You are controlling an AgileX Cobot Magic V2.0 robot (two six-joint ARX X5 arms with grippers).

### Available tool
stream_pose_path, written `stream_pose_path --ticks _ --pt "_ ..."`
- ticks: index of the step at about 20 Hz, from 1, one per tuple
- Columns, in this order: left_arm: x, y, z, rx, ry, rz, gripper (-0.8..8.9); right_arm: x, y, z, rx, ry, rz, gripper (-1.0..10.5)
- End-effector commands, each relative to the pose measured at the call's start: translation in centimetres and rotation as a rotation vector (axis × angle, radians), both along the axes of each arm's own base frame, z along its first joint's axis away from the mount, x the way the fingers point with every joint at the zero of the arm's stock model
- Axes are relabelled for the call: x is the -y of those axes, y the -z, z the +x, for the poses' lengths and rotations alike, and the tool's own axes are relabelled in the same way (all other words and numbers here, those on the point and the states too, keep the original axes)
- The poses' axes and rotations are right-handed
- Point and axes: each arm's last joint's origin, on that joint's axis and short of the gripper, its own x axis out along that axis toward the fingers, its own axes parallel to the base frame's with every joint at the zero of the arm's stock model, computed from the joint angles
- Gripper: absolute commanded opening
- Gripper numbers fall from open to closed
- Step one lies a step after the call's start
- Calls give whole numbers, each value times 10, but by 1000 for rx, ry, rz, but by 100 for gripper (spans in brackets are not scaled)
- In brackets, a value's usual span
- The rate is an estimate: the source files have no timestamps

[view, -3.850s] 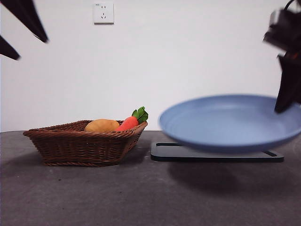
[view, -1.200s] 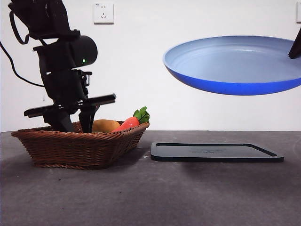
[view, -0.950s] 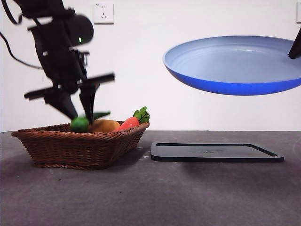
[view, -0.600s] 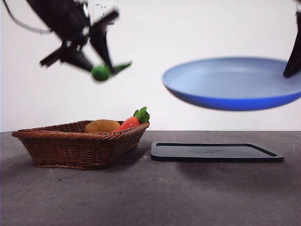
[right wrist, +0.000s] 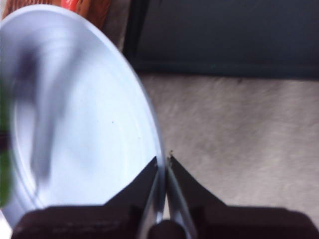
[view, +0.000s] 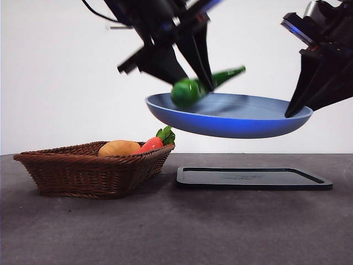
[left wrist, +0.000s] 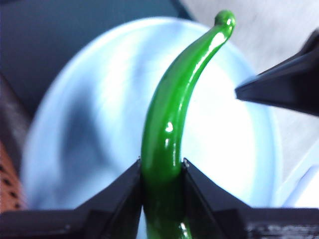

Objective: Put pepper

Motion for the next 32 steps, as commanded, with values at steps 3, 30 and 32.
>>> stream_pose_path --ticks 3,30,32 --pt "13 21 6 -19 40 65 105 -6 -3 2 -7 -2 23 6" --pt "-69 -122 -83 290 135 -202 210 25 16 63 -84 205 -17 5" --pt "-80 -131 -94 309 134 -217 210 31 20 85 -95 229 -18 5"
